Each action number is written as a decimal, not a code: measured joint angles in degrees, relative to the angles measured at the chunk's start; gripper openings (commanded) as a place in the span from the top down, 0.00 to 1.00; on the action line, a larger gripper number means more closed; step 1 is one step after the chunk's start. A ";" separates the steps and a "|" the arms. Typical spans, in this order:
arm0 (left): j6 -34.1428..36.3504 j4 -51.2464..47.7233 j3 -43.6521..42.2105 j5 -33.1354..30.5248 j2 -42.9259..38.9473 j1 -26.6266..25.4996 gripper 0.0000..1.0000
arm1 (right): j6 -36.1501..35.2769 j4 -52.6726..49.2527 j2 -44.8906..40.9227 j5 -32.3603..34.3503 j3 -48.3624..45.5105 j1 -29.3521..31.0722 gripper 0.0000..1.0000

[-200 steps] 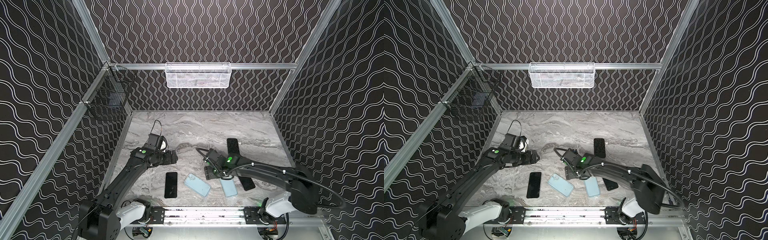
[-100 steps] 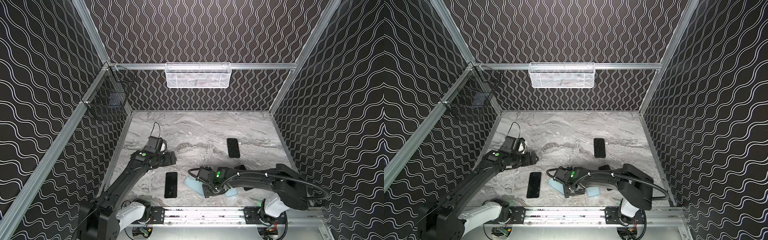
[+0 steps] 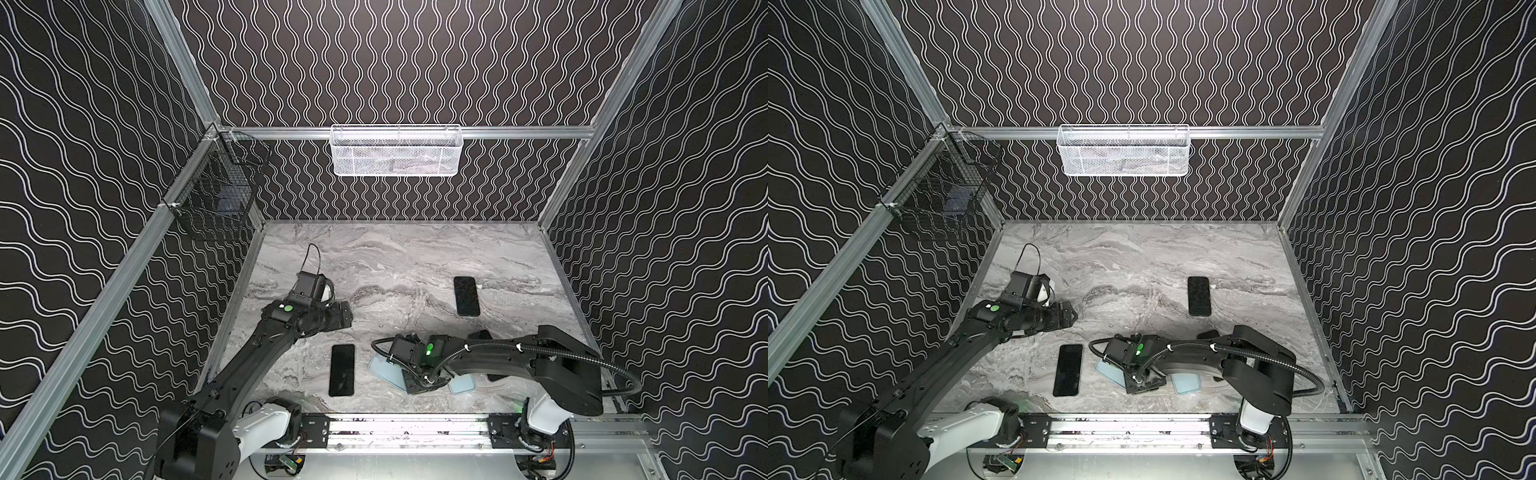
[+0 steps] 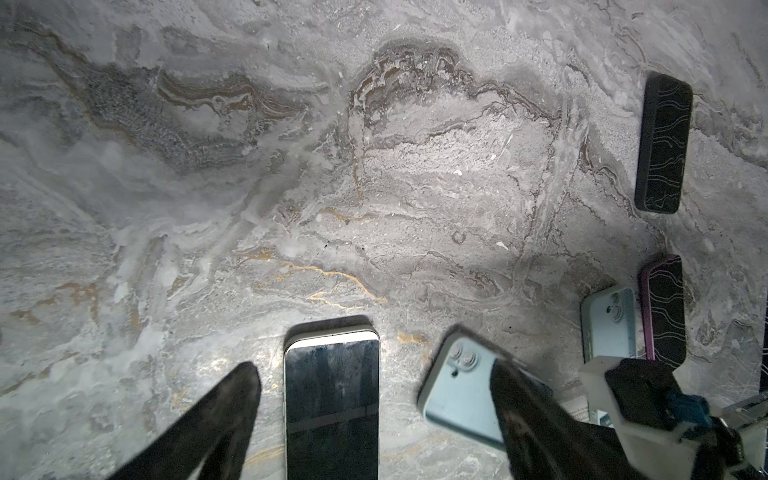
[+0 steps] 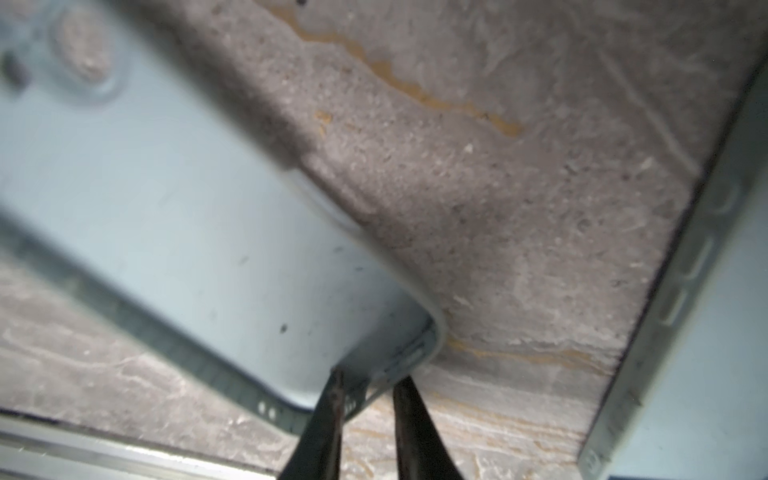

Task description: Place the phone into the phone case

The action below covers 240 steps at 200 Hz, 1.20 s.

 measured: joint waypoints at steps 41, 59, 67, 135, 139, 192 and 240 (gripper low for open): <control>0.00 -0.04 0.31 -0.39 0.04 0.00 0.10 | -0.44 0.63 0.17 0.04 0.15 -3.28 0.92; 0.00 -0.02 0.42 -0.57 0.02 0.00 0.10 | -1.70 0.87 0.17 0.26 0.31 -5.44 0.94; 0.00 -0.02 0.42 -0.57 0.02 0.00 0.10 | -2.19 0.90 0.17 0.59 0.37 -6.60 0.95; -0.02 0.00 0.52 -1.66 0.35 0.26 0.09 | -10.60 1.11 2.34 2.78 8.66 -17.14 0.98; -0.02 0.00 0.52 -1.66 0.28 0.31 0.09 | -11.17 1.20 2.69 2.78 9.20 -17.68 0.98; -1.07 -0.04 0.33 -4.72 -5.07 0.52 0.09 | -16.55 1.97 10.51 1.99 19.02 -22.60 1.00; -1.90 -0.63 -0.83 -6.54 -7.02 0.59 0.09 | -17.33 2.73 18.16 -0.70 28.85 -22.97 1.00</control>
